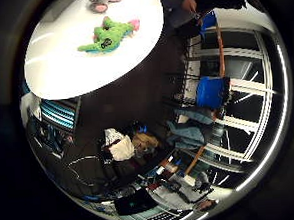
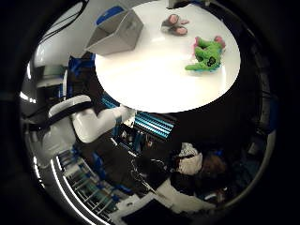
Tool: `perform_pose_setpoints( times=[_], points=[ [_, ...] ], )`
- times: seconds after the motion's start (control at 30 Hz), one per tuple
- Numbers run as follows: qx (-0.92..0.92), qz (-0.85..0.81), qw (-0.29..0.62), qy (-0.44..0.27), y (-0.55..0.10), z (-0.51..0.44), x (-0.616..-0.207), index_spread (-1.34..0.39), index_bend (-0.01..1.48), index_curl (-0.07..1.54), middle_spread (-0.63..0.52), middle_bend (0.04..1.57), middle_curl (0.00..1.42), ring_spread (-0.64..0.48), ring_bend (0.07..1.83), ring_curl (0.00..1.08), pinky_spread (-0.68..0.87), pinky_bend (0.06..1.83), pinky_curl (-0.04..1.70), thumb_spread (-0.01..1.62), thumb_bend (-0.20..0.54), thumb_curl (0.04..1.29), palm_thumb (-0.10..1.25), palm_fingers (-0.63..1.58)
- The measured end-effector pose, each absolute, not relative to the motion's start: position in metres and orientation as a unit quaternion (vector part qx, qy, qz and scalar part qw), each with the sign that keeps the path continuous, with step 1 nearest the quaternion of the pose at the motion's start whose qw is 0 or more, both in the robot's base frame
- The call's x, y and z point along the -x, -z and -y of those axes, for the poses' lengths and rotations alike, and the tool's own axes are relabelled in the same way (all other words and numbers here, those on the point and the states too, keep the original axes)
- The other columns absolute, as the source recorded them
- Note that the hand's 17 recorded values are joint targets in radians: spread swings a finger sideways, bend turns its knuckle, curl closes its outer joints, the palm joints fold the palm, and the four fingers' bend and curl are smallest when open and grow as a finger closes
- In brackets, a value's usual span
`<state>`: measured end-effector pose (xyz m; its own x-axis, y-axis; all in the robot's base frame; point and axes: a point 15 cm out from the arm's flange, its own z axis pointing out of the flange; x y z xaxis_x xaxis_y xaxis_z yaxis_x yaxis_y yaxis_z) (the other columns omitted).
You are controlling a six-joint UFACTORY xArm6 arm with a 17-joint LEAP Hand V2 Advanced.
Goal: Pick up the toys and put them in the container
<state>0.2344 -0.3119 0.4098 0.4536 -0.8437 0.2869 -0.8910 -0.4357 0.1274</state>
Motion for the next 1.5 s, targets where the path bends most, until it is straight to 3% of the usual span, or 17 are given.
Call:
perform_pose_setpoints(
  times=[0.2, 0.7, 1.5],
  points=[
    [-0.85, 0.507, 0.122, -0.072, -0.377, 0.339, -0.264, -0.39, 0.15, 0.26, 0.07, 0.19, 0.32, 0.2, 0.31, 0.25, 0.39, 0.49, 0.3, 0.98, -0.016, 0.3, 0.47, 0.0],
    [-0.854, 0.453, 0.19, -0.169, -0.381, 0.411, -0.328, -0.39, 0.14, 0.23, 0.09, 0.19, 0.32, 0.21, 0.3, 0.26, 0.38, 0.48, 0.31, 0.96, -0.028, 0.31, 0.52, -0.02],
    [-0.859, 0.471, 0.109, -0.168, -0.272, 0.416, -0.398, -0.39, 0.15, 0.23, 0.03, 0.19, 0.32, 0.17, 0.34, 0.27, 0.36, 0.5, 0.31, 0.96, -0.029, 0.3, 0.49, -0.01]
  ],
)
